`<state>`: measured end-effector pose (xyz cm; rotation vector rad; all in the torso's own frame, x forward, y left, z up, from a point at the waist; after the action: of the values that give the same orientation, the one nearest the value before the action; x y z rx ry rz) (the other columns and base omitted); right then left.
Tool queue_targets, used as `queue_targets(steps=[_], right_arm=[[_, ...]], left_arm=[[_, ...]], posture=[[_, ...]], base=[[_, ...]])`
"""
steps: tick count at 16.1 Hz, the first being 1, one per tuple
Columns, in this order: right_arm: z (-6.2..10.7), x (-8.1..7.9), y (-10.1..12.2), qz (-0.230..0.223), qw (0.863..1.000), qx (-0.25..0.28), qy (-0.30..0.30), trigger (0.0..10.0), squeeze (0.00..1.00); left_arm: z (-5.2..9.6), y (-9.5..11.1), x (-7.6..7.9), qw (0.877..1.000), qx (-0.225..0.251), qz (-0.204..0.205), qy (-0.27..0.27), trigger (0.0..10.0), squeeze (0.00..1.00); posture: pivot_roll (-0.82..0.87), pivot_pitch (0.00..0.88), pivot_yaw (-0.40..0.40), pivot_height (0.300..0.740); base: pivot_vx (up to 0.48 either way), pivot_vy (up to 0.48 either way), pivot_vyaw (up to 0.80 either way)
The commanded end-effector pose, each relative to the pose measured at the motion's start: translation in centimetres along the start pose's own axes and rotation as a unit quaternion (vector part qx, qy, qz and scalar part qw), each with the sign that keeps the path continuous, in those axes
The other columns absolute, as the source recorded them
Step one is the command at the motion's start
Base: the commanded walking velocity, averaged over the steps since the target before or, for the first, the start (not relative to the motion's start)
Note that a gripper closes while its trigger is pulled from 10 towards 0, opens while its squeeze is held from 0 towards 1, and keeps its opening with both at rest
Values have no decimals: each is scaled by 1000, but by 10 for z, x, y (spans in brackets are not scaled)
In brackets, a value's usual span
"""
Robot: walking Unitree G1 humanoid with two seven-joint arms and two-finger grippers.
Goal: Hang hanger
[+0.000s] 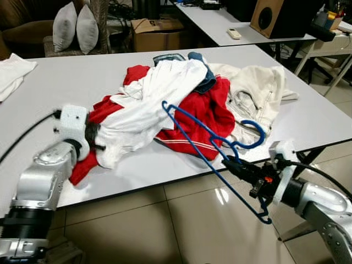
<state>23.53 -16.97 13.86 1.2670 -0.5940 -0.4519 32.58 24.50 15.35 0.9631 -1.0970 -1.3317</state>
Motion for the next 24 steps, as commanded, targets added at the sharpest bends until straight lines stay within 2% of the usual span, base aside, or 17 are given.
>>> queue_targets(steps=[1,2,4,5,8,10,11,12,13,15,16,18,19,20,22,23,24], right_arm=[[-2,3,0,5,1000,-2,-7,10000,0],[-3,4,1,6,1000,1,-14,10000,0],[-6,1,4,7,1000,9,-16,10000,0],[-6,-3,6,9,1000,11,-14,10000,0],[-2,-8,8,4,999,16,-27,10000,0],[-2,-5,1,2,1000,5,-30,10000,0],[-7,-4,-3,3,999,1,-31,10000,0],[-9,-3,-1,4,999,2,-32,10000,0],[-15,-1,0,4,999,3,-41,10000,0],[-18,-2,0,17,999,-5,-37,10000,0],[-21,-4,-2,17,999,-5,-30,10000,0],[-26,-8,-3,17,1000,-8,-12,10000,0],[-29,-11,-5,13,1000,-9,2,10000,0],[-31,-12,-6,17,1000,-13,7,10000,0],[-33,-10,-5,20,1000,-9,4,10000,0],[-34,-8,-9,35,999,-26,-9,10000,0],[-36,-9,-3,27,1000,-11,-6,10000,0]], left_arm=[[1,16,10,998,39,-36,-37,10000,1000],[1,21,13,997,50,-34,-51,10000,1000],[4,34,27,992,80,18,-99,10000,1000],[8,41,39,983,93,22,-155,10000,1000],[20,40,64,958,78,-11,-275,10000,1000],[20,9,77,948,-3,-85,-305,10000,1000],[18,-6,74,952,-40,-77,-292,10000,847],[19,-14,74,956,-58,-75,-278,10000,0],[25,-27,70,961,-84,-74,-252,10000,0],[30,-35,64,963,-102,-74,-236,10000,0],[34,-43,58,966,-108,-98,-212,10000,0],[39,-43,50,981,-75,-89,-155,10000,0],[45,-43,50,984,-65,-79,-149,10000,0],[48,-48,53,980,-78,-88,-163,10000,0],[43,-54,53,982,-77,-82,-154,10000,0],[39,-56,48,983,-74,-104,-131,10000,0],[37,-53,46,985,-68,-104,-123,10000,0]], posture=[[-57,0,-42,740],[-55,0,-37,740],[-60,3,-19,740],[-72,14,-12,740],[-84,4,-22,740],[-76,0,-26,740],[-70,0,-11,740],[-59,0,-10,740],[-64,0,8,740],[-57,0,10,740],[-59,0,10,740],[-27,0,-40,740],[-16,0,-49,740],[-8,0,-45,740],[-14,0,-25,740],[-18,0,-20,740],[-18,0,-19,740]], base=[[0,0,0],[0,0,0],[0,0,0],[0,0,0],[0,0,0],[0,0,0],[0,0,0],[0,0,0],[0,0,0],[0,0,0],[0,0,0],[0,0,0],[0,0,0],[0,0,0],[0,0,0],[0,0,0],[0,0,0]])
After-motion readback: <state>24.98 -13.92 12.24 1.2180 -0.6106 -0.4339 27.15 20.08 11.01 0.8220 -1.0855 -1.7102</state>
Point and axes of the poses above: a point about 5 cm out from each wrist's last joint towards the gripper, its own z axis pointing back from the gripper into the wrist, its own y axis along the axis of the wrist's last joint, x = y × z, the point moved 1 cm from there along -z, pointing out of the wrist towards the gripper, and after that the axes turned 15 degrees about z, right-handed, at the moved point
